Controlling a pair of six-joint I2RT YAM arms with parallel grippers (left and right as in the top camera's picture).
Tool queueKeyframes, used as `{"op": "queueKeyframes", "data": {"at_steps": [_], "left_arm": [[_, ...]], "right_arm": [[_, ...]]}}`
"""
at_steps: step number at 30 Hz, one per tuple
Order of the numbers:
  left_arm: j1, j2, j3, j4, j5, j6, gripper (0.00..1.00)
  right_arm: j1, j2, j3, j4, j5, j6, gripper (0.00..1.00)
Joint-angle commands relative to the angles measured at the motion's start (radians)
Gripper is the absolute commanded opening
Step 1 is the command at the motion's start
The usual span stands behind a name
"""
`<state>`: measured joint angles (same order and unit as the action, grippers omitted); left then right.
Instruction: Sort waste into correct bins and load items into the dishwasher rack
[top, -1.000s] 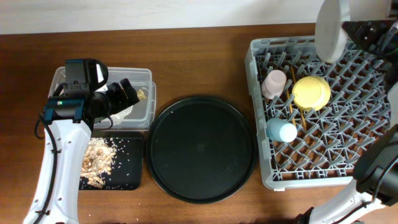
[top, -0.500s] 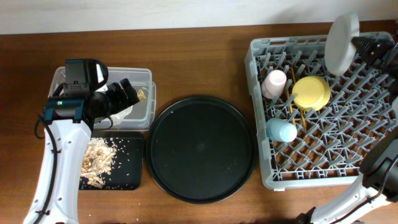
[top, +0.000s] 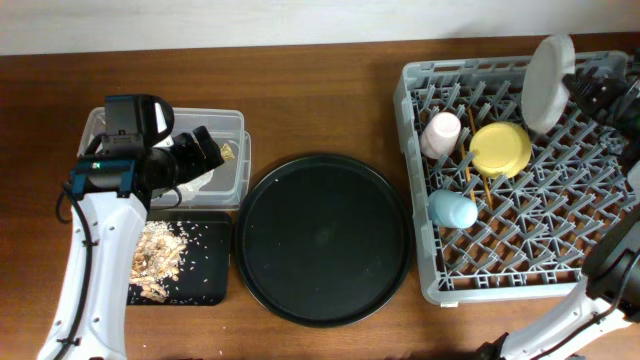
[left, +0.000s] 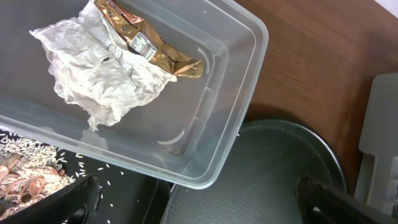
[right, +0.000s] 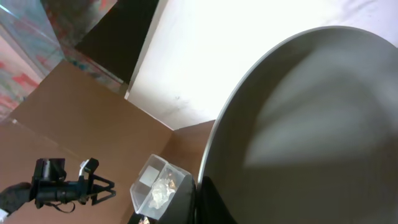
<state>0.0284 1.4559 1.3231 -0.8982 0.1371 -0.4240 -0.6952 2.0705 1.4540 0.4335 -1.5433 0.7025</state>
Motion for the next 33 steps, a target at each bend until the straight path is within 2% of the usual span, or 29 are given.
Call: {"op": "queueKeyframes", "data": {"at_steps": [1, 3, 5, 6, 7, 13, 14, 15, 17, 18, 22, 27, 31, 32, 33], "left_arm": [[-0.002, 0.002, -0.002, -0.002, -0.007, -0.009, 0.99], [-0.002, 0.002, -0.002, -0.001, -0.007, -0.009, 0.99], [-0.002, 0.002, -0.002, -0.001, -0.007, -0.009, 0.99], [-0.002, 0.002, -0.002, -0.001, -0.007, -0.009, 0.99], [-0.002, 0.002, -0.002, -0.001, -0.007, -0.009, 0.99], [-0.002, 0.002, -0.002, -0.001, -0.007, -0.009, 0.99], [-0.002, 0.002, -0.002, -0.002, -0.007, -0.009, 0.99], [-0.002, 0.002, -0.002, -0.002, -0.007, -0.009, 0.99], [-0.002, 0.002, -0.002, -0.002, -0.007, -0.009, 0.99], [-0.002, 0.002, -0.002, -0.001, -0.007, -0.009, 0.99], [-0.002, 0.002, -0.002, -0.002, -0.007, -0.009, 0.99], [-0.002, 0.002, -0.002, -0.001, -0.007, -0.009, 0.99], [-0.002, 0.002, -0.002, -0.001, -0.007, -0.009, 0.99], [-0.002, 0.002, -0.002, -0.001, -0.007, -0.009, 0.99], [-0.002, 0.002, -0.002, -0.001, -0.007, -0.009, 0.99]], "right_arm": [[-0.006, 0.019, -0.009, 0.006, -0.010, -0.018, 0.04], [-0.006, 0.019, -0.010, 0.006, -0.010, -0.018, 0.04], [-0.005, 0.019, -0.010, 0.005, -0.010, -0.018, 0.13], [-0.006, 0.019, -0.010, -0.005, -0.010, -0.018, 0.24], [-0.006, 0.019, -0.010, -0.024, -0.010, -0.018, 0.27], [-0.006, 0.019, -0.008, 0.023, -0.009, -0.011, 0.30], [-0.006, 0.018, -0.003, 0.070, -0.009, 0.029, 0.38], [-0.006, 0.018, 0.021, 0.229, -0.009, 0.188, 0.59], [-0.002, 0.018, 0.074, 0.491, -0.009, 0.430, 0.61], [0.002, 0.015, 0.096, 0.533, -0.005, 0.458, 0.62], [0.067, -0.009, 0.246, 0.370, 0.006, 0.489, 0.61], [0.231, -0.009, 0.252, 0.354, 0.008, 0.492, 0.61], [0.503, -0.009, 0.252, 0.354, 0.035, 0.491, 0.61], [0.554, -0.009, 0.252, 0.354, 0.083, 0.487, 0.62], [0.608, -0.009, 0.252, 0.330, 0.210, 0.487, 0.62]]}}
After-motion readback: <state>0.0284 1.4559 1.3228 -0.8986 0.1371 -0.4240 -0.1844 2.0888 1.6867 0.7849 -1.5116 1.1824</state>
